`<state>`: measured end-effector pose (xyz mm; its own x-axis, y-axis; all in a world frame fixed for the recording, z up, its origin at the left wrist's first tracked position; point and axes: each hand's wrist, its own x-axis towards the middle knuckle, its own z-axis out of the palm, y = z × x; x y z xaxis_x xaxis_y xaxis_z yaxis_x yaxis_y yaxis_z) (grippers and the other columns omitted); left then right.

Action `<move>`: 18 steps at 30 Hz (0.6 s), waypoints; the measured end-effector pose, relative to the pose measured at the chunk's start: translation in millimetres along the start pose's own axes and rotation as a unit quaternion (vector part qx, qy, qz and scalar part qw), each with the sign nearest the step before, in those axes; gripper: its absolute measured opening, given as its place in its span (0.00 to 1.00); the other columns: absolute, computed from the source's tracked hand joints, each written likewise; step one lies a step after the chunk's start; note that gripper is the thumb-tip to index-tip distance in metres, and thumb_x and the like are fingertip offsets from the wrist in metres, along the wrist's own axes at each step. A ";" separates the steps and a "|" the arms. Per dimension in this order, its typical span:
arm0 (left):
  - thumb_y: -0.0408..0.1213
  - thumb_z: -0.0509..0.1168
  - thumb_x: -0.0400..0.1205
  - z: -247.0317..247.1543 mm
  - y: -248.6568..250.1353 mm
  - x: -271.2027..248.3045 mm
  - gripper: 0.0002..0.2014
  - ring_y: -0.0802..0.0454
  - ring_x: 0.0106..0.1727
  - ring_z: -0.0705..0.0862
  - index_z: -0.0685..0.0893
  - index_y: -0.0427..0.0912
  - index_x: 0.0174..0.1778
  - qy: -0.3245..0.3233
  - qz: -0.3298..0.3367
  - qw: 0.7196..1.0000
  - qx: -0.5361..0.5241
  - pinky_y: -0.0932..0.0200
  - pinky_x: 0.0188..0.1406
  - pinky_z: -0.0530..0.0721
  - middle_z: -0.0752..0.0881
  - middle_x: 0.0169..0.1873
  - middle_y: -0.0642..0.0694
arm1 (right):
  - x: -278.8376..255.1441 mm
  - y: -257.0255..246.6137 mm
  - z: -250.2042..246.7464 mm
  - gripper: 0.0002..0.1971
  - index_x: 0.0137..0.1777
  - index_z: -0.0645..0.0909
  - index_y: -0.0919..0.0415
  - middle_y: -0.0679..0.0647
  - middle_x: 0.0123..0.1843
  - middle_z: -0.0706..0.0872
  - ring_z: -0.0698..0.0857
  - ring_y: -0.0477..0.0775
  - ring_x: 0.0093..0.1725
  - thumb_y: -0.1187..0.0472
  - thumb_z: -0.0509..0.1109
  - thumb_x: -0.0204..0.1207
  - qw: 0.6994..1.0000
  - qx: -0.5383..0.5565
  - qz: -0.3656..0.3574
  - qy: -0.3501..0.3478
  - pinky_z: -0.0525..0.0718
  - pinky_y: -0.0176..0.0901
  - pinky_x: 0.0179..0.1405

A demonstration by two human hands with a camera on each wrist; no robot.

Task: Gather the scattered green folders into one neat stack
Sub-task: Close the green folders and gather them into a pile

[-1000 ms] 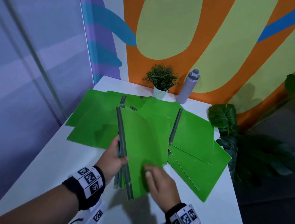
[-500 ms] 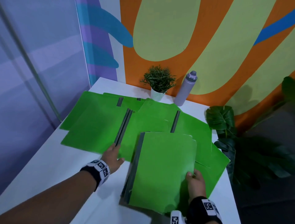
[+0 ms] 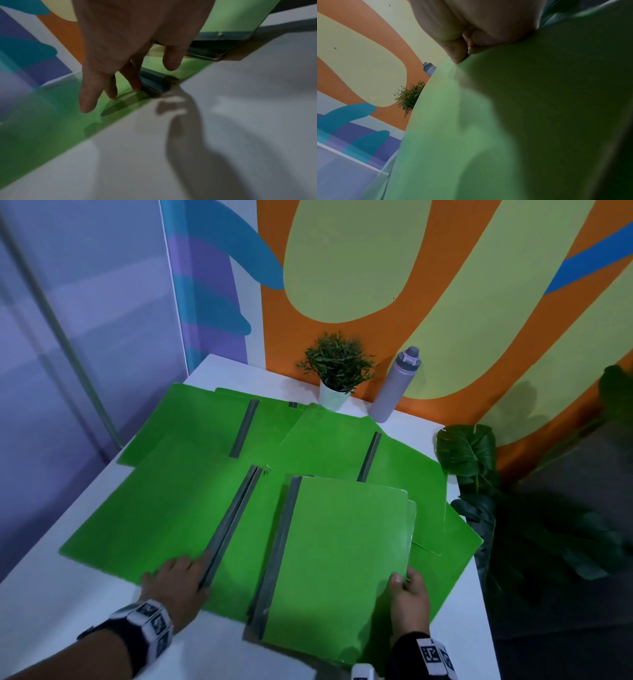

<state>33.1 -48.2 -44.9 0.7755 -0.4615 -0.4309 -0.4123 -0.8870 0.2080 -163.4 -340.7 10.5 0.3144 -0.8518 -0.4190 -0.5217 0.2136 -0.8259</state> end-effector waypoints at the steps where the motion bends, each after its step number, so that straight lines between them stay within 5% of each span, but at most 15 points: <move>1: 0.56 0.56 0.81 4.4 -7.1 -9.5 0.28 0.52 0.62 0.79 0.63 0.57 0.78 0.004 -0.009 1.000 -0.013 0.42 0.69 0.77 0.82 0.57 0.54 | -0.7 1.9 1.1 0.22 0.77 0.64 0.61 0.65 0.79 0.66 0.66 0.69 0.77 0.63 0.57 0.83 1.000 -0.003 0.000 -0.003 0.64 0.68 0.73; 3: 0.60 0.56 0.80 8.4 -16.0 -27.4 0.21 0.56 0.54 0.79 0.75 0.55 0.65 0.013 -0.025 0.999 -0.024 0.50 0.63 0.81 0.80 0.49 0.56 | -3.2 6.6 4.5 0.22 0.77 0.65 0.62 0.65 0.79 0.67 0.67 0.69 0.77 0.63 0.57 0.83 1.000 -0.009 0.005 -0.011 0.65 0.68 0.73; 6: 0.65 0.61 0.74 11.2 -11.3 -42.9 0.19 0.57 0.48 0.77 0.77 0.54 0.49 0.022 -0.038 0.999 -0.025 0.52 0.56 0.84 0.74 0.44 0.56 | -9.5 13.4 10.7 0.20 0.75 0.67 0.62 0.66 0.76 0.71 0.71 0.70 0.73 0.63 0.58 0.83 0.999 -0.019 0.015 -0.021 0.69 0.69 0.72; 12: 0.62 0.68 0.71 21.2 5.8 -48.5 0.27 0.51 0.61 0.75 0.77 0.46 0.56 -0.008 -0.093 0.996 -0.006 0.48 0.64 0.82 0.74 0.56 0.48 | -21.3 15.6 17.0 0.21 0.75 0.67 0.62 0.66 0.75 0.71 0.71 0.68 0.73 0.64 0.58 0.83 0.999 -0.014 0.025 -0.039 0.70 0.63 0.71; 18: 0.47 0.65 0.79 3.0 -7.5 -33.2 0.12 0.47 0.44 0.81 0.82 0.41 0.48 0.035 -0.149 0.985 -0.083 0.50 0.51 0.87 0.80 0.47 0.42 | -26.1 7.2 -2.7 0.22 0.77 0.66 0.60 0.61 0.79 0.67 0.68 0.65 0.76 0.61 0.59 0.83 0.999 0.032 0.018 -0.034 0.65 0.64 0.73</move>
<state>8.9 -26.2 -34.8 0.8841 -0.1743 -0.4336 -0.0813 -0.9711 0.2246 -177.4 -318.3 16.5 0.3513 -0.8090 -0.4713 -0.4821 0.2752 -0.8318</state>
